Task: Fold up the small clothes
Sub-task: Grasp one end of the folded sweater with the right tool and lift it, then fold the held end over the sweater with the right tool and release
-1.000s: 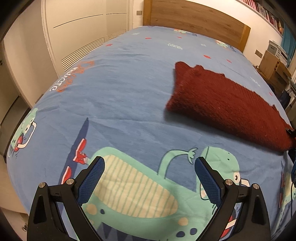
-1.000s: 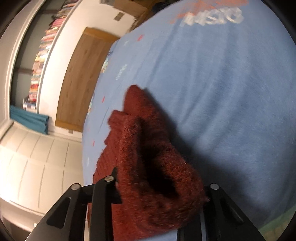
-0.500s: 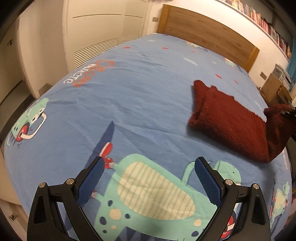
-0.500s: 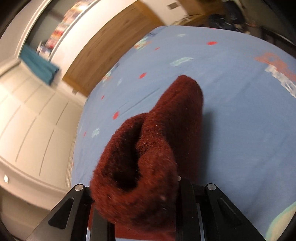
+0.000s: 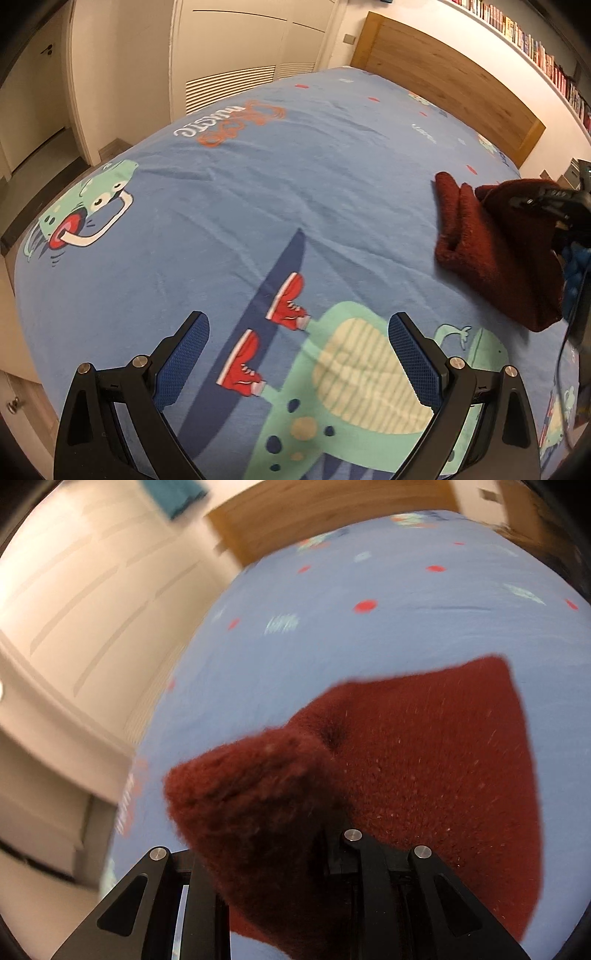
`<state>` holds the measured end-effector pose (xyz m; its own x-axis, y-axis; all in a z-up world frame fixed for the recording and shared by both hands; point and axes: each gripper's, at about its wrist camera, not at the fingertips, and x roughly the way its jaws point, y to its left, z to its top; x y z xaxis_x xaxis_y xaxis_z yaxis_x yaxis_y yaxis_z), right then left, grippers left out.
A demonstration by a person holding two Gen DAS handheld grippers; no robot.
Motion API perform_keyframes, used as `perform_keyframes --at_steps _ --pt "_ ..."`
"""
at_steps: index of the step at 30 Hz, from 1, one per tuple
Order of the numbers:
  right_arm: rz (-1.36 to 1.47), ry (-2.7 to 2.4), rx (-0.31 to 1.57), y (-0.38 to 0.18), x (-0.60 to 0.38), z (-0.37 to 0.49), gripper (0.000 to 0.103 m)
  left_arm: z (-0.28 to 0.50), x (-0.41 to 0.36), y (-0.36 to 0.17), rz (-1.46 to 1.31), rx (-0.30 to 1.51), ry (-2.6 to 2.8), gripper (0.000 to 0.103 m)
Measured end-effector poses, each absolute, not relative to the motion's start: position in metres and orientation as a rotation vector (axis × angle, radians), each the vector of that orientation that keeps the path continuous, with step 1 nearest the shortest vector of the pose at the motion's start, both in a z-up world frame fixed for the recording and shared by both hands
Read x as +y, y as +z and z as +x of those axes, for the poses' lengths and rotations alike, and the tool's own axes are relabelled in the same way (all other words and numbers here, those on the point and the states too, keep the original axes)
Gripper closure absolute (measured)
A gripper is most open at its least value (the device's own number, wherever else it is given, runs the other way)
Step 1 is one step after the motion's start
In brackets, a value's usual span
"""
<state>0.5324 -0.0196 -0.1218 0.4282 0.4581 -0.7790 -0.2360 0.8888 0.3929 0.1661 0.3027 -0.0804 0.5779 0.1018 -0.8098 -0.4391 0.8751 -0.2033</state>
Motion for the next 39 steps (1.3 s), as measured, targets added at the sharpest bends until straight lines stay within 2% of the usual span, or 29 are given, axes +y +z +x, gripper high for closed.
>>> perform_keyframes --at_steps 8,16,19,24,27,30,39 --pt "-0.105 0.504 0.921 -0.114 0.032 0.506 0.079 0.163 0.31 -0.085 -0.426 0.909 0.331 0.007" --pt "-0.4 0.566 0.88 -0.15 0.059 0.465 0.075 0.167 0.309 -0.087 -0.419 0.915 0.321 0.007" --pt "-0.405 0.588 0.873 -0.15 0.058 0.458 0.068 0.168 0.309 -0.087 -0.422 0.916 0.323 0.007" --pt "-0.359 0.627 0.878 -0.147 0.055 0.437 0.048 0.171 0.303 -0.085 -0.407 0.915 0.313 0.007" --pt "-0.338 0.647 0.879 -0.146 0.06 0.428 0.04 0.172 0.3 -0.082 -0.397 0.915 0.311 0.007" --pt "-0.305 0.664 0.883 -0.143 0.064 0.428 0.036 0.171 0.299 -0.078 -0.382 0.909 0.314 0.007" --pt "-0.257 0.799 0.879 -0.109 0.057 0.407 0.036 0.182 0.288 -0.069 -0.367 0.894 0.29 0.007"
